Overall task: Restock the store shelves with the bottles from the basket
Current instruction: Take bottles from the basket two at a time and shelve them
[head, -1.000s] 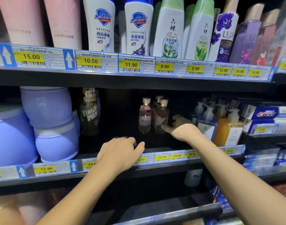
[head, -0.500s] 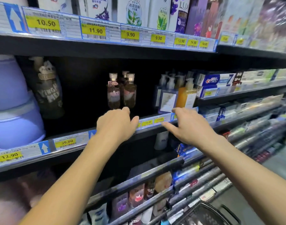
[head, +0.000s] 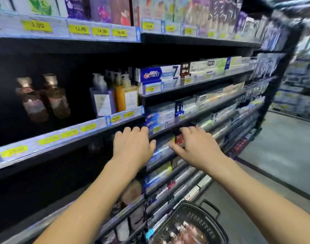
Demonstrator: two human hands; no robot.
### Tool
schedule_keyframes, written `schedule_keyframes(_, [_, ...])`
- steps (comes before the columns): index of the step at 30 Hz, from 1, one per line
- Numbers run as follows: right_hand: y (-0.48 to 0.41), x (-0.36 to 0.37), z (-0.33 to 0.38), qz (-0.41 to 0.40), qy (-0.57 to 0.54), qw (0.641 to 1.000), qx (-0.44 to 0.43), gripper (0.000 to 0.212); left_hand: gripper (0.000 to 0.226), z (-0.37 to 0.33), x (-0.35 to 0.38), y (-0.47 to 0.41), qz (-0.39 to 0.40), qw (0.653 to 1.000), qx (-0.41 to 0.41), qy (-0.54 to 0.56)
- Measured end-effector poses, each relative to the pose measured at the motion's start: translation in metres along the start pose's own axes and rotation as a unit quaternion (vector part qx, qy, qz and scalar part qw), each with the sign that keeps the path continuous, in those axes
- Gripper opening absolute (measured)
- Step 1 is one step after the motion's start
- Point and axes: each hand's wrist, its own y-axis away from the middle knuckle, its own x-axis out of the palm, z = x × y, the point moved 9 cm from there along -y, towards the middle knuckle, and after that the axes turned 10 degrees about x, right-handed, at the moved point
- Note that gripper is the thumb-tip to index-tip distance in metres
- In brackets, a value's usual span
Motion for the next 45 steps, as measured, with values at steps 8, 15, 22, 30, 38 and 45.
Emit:
schedule_keyframes(8, [-0.029,0.037,-0.117,0.048,-0.011,0.998,-0.026,0.072,0.047,-0.105,0.058,-0.047,0.069,0.997,-0.042,0.013])
schedule_keyframes(15, [-0.056,0.086,-0.136,0.094,-0.02,0.993,-0.068,0.069,0.05,-0.129,0.11,-0.062,0.111,0.99,-0.081,0.023])
schedule_keyframes(22, [-0.076,0.17,-0.129,0.161,-0.001,0.984,-0.077,0.064,0.05,-0.117,0.194,-0.077,0.157,0.981,-0.095,0.056])
schedule_keyframes(30, [-0.077,0.286,-0.132,0.245,0.024,0.965,-0.095,0.061,0.047,-0.128,0.318,-0.061,0.238,0.949,-0.155,0.138])
schedule_keyframes(38, [-0.07,0.407,-0.129,0.329,0.026,0.928,-0.17,0.063,0.045,-0.15,0.432,-0.034,0.32,0.902,-0.236,0.167])
schedule_keyframes(45, [-0.057,0.525,-0.134,0.383,0.064,0.888,-0.245,0.063,0.044,-0.175,0.533,-0.017,0.332,0.875,-0.307,0.174])
